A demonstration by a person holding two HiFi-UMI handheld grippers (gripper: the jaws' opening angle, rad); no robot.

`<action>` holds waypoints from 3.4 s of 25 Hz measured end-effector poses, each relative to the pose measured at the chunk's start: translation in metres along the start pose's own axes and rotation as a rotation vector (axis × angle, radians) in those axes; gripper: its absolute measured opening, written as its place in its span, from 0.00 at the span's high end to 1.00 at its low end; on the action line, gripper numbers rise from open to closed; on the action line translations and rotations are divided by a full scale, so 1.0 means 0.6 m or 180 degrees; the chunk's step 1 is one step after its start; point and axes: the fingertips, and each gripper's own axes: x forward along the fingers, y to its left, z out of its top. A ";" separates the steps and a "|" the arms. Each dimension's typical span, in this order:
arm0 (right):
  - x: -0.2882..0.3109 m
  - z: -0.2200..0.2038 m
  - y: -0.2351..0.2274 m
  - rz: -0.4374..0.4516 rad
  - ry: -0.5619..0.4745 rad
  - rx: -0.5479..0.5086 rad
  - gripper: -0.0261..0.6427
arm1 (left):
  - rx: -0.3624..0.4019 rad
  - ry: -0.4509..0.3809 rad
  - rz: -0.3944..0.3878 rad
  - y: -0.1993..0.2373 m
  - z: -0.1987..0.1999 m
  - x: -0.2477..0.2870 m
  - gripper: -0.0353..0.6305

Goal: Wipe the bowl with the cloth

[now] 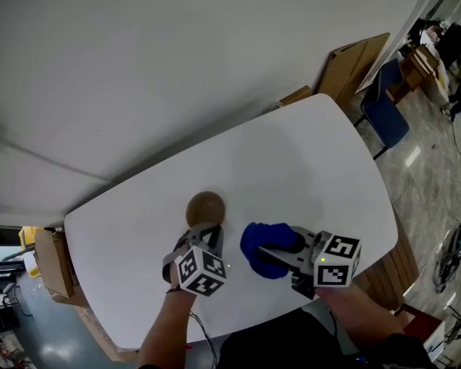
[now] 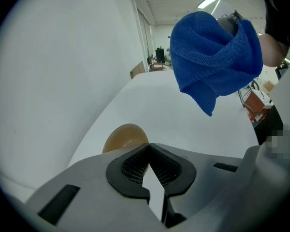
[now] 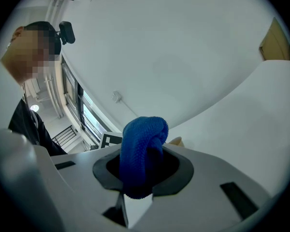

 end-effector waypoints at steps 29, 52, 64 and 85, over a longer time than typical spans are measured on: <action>-0.085 0.185 0.276 0.0602 -0.0273 -0.0800 0.84 | -0.0135 -0.1526 -0.0107 -0.127 0.217 -0.524 0.92; -0.004 0.090 0.424 0.1473 -0.0039 -0.0680 0.84 | -0.0239 -0.2046 0.0291 -0.077 0.270 -0.622 0.92; -0.026 0.123 0.412 0.1519 -0.0286 -0.0624 0.84 | -0.0352 -0.2007 0.0293 -0.064 0.252 -0.619 0.92; -0.008 0.113 0.430 0.1765 -0.0322 -0.0495 0.84 | -0.0148 -0.2228 0.0240 -0.101 0.296 -0.662 0.92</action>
